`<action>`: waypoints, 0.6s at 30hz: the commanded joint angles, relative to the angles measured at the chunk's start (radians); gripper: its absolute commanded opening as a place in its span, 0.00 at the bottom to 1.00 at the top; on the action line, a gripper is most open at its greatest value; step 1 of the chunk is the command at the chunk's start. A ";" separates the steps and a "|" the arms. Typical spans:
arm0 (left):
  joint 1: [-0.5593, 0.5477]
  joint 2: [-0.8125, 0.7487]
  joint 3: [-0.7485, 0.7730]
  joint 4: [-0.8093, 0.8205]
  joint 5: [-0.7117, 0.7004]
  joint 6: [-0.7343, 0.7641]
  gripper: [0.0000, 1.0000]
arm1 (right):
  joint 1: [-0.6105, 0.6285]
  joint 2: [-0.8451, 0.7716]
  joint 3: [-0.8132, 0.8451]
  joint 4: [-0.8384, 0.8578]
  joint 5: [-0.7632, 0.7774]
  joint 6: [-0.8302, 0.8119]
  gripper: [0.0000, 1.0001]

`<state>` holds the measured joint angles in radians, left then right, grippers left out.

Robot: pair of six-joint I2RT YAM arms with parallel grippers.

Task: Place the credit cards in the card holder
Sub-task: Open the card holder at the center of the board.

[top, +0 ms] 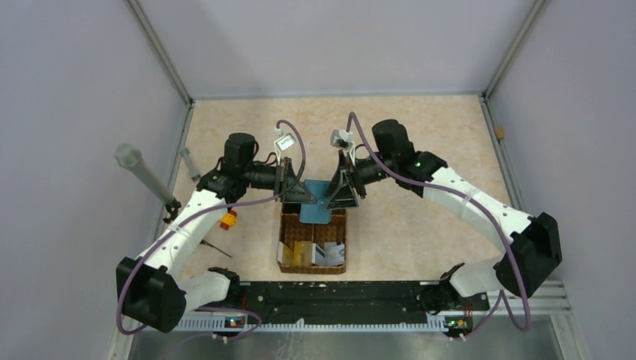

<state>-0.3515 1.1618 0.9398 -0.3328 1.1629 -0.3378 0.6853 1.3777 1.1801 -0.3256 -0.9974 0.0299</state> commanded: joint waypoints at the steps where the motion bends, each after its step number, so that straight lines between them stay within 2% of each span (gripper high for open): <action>1: -0.020 -0.064 0.012 0.086 0.143 -0.010 0.00 | 0.016 0.020 0.028 -0.034 0.091 -0.084 0.56; 11: -0.020 -0.061 0.011 0.081 0.125 -0.005 0.00 | 0.072 0.067 0.073 -0.143 -0.041 -0.150 0.51; 16: -0.019 -0.055 0.020 0.049 0.103 0.019 0.00 | 0.088 0.069 0.083 -0.154 -0.074 -0.156 0.35; 18: -0.019 -0.056 0.023 0.039 0.094 0.029 0.00 | 0.098 0.074 0.089 -0.177 -0.094 -0.168 0.32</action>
<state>-0.3611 1.1404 0.9272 -0.3794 1.2011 -0.3363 0.7284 1.4197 1.2327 -0.4595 -1.0294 -0.0898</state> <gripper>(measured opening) 0.059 0.347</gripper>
